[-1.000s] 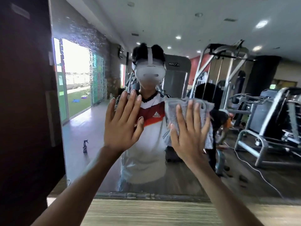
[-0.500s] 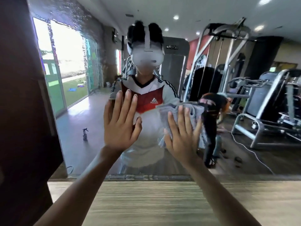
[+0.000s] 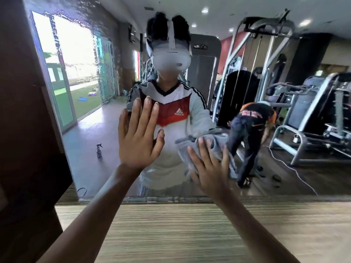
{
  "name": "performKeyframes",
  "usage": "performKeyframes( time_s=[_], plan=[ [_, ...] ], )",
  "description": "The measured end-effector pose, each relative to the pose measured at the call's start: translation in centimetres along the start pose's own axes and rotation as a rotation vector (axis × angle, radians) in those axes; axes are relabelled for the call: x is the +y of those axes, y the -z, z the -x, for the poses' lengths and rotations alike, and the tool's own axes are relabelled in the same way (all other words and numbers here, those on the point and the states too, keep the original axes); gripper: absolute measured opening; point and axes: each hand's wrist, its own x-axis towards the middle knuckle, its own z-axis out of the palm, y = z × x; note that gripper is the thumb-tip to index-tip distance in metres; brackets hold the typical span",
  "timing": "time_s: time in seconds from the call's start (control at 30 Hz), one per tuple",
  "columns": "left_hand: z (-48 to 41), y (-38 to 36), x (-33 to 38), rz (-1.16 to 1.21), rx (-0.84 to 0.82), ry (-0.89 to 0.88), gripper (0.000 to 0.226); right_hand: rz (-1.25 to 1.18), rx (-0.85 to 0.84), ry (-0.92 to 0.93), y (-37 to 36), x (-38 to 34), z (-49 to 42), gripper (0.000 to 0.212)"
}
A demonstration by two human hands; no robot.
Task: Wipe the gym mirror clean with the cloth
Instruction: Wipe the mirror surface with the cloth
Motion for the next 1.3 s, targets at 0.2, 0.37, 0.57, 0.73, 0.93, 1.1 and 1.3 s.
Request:
performKeyframes(
  time_s=[0.2, 0.37, 0.57, 0.73, 0.93, 1.1, 1.3],
  plan=[
    [-0.1, -0.1, 0.4, -0.002, 0.006, 0.029, 0.062, 0.03, -0.006, -0.048, 1.1, 5.9, 3.1, 0.057],
    [1.6, -0.3, 0.9, 0.011, 0.0, 0.05, 0.061, -0.061, 0.139, -0.364, 0.3, 0.3, -2.0, 0.061],
    [3.5, -0.3, 0.8, 0.01, -0.002, 0.044, 0.059, -0.019, -0.053, 0.044, -1.0, 0.1, 6.4, 0.057],
    [3.3, -0.5, 1.5, 0.006, 0.011, 0.074, 0.06, -0.053, 0.091, -0.377, -0.3, 2.3, 3.5, 0.057],
    [3.4, -0.4, 0.8, -0.001, 0.015, 0.042, 0.062, -0.099, -0.001, -0.099, -1.4, -4.3, 3.8, 0.059],
    [3.5, -0.3, 1.0, 0.007, 0.011, 0.051, 0.063, -0.039, -0.029, -0.109, -0.6, 1.2, 7.3, 0.056],
    [3.6, -0.3, 1.1, 0.006, 0.006, 0.058, 0.062, -0.111, 0.151, -0.465, -0.5, -2.8, -0.8, 0.057]
  ],
)
